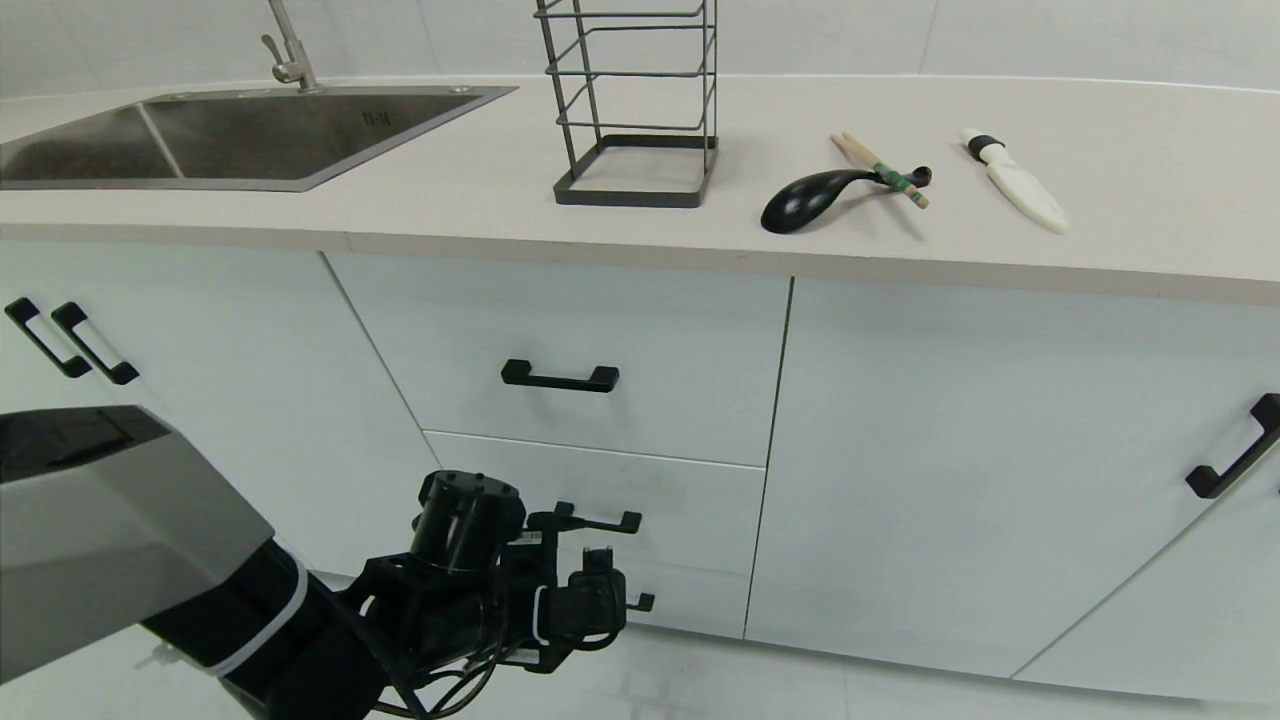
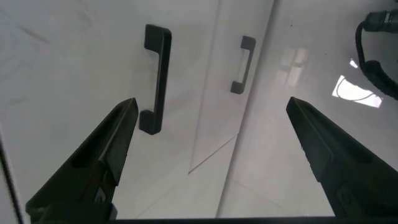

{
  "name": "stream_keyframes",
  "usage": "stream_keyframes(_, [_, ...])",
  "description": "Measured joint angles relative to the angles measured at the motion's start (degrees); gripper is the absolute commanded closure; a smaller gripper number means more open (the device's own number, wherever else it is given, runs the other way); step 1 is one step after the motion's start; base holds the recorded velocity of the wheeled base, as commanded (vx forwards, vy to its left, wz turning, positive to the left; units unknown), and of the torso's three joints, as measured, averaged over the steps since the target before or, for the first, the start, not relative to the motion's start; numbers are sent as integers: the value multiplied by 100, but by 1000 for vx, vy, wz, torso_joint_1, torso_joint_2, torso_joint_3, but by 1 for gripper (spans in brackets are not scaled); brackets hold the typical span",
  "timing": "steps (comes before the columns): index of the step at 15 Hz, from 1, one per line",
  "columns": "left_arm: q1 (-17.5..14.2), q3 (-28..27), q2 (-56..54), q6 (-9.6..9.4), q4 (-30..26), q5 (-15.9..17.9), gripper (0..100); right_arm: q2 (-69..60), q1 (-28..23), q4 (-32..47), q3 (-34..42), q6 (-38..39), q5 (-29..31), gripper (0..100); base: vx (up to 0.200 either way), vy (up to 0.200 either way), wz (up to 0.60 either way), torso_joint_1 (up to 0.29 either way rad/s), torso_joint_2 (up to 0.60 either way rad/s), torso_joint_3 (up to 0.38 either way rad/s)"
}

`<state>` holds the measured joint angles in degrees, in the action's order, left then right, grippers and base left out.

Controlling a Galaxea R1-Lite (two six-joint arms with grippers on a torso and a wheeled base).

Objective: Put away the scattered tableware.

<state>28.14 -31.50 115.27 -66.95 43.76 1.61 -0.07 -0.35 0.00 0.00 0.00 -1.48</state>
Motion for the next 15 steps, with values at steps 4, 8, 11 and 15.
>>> stream_keyframes(4, [-27,-168,217,113,38,6,0,0,0,0,0,0,0,100,0,0,0,0,0,0])
stream_keyframes(8, [-112,-577,462,121,44,30,0,0,0,0,0,0,0,100,0,0,0,0,0,0])
stream_keyframes(11, [-184,-752,674,112,46,60,0,0,0,0,0,0,2,100,0,0,0,0,0,0])
stream_keyframes(15, [-210,-931,918,112,22,180,0,0,0,0,0,0,0,100,0,0,0,0,0,0])
